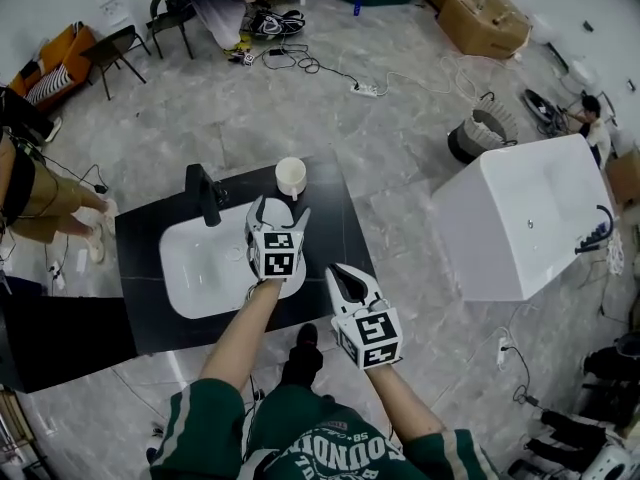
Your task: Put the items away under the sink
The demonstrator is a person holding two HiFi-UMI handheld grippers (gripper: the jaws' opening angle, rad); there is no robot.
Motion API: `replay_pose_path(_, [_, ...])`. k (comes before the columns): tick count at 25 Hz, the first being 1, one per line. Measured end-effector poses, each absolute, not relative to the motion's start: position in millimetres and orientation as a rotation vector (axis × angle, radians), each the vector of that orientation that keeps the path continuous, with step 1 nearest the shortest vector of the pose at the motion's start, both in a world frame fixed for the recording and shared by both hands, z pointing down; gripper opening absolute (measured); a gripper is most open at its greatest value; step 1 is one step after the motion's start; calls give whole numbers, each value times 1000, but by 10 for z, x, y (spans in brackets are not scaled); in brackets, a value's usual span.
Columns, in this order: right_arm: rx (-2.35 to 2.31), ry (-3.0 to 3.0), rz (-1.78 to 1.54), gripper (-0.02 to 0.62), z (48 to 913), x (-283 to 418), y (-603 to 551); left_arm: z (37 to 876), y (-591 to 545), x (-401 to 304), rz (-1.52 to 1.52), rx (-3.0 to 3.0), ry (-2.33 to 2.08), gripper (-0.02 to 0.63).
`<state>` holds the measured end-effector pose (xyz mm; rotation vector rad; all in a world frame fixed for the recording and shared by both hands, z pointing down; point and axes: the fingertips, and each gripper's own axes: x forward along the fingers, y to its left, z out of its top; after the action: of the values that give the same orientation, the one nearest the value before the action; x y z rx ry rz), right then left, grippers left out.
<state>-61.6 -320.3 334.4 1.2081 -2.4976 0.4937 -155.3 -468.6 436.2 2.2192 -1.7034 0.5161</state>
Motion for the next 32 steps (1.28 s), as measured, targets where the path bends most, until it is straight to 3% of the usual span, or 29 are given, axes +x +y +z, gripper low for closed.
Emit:
replay_pose_path(14, [1238, -2371, 593, 43, 3872, -351, -3437, 5099, -5693, -1562, 499, 2021, -1704, 434])
replay_pose_path(32, [1301, -2281, 665, 43, 4083, -22, -3274, 5332, -5962, -1581, 630, 2005, -1738, 407])
